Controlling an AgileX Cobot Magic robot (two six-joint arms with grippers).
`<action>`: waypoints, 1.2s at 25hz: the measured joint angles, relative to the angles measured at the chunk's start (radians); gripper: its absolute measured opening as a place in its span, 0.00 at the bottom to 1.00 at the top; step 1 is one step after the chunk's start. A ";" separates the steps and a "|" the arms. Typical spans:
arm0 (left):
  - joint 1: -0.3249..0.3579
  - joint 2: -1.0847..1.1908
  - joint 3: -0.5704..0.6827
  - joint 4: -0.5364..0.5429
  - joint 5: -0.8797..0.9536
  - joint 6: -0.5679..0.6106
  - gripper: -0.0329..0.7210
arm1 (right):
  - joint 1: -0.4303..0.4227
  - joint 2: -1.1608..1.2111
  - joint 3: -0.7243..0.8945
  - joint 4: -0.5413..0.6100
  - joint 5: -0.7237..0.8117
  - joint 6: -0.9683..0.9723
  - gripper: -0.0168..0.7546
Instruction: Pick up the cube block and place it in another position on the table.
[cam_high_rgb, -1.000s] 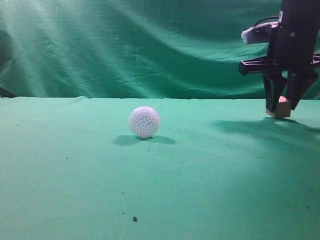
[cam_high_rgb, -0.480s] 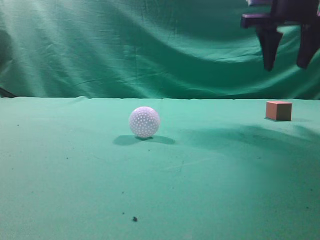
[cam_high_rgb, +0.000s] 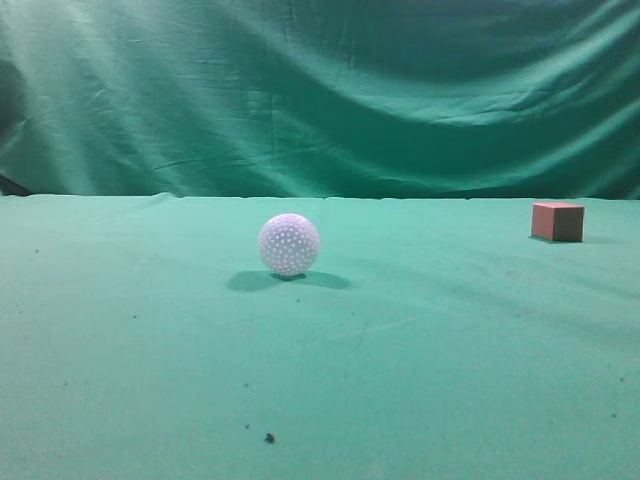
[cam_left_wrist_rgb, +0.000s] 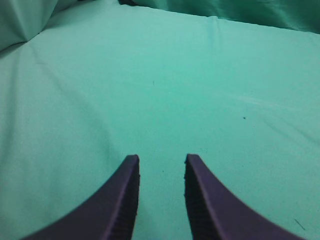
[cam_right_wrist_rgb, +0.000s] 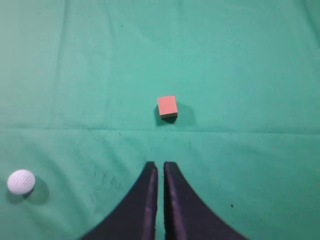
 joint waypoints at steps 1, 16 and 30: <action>0.000 0.000 0.000 0.000 0.000 0.000 0.39 | 0.000 -0.046 0.049 0.000 -0.008 0.002 0.02; 0.000 0.000 0.000 0.000 0.000 0.000 0.39 | 0.000 -0.691 0.671 0.179 -0.125 0.005 0.02; 0.000 0.000 0.000 0.000 0.000 0.000 0.39 | -0.064 -0.845 0.947 0.081 -0.490 -0.228 0.02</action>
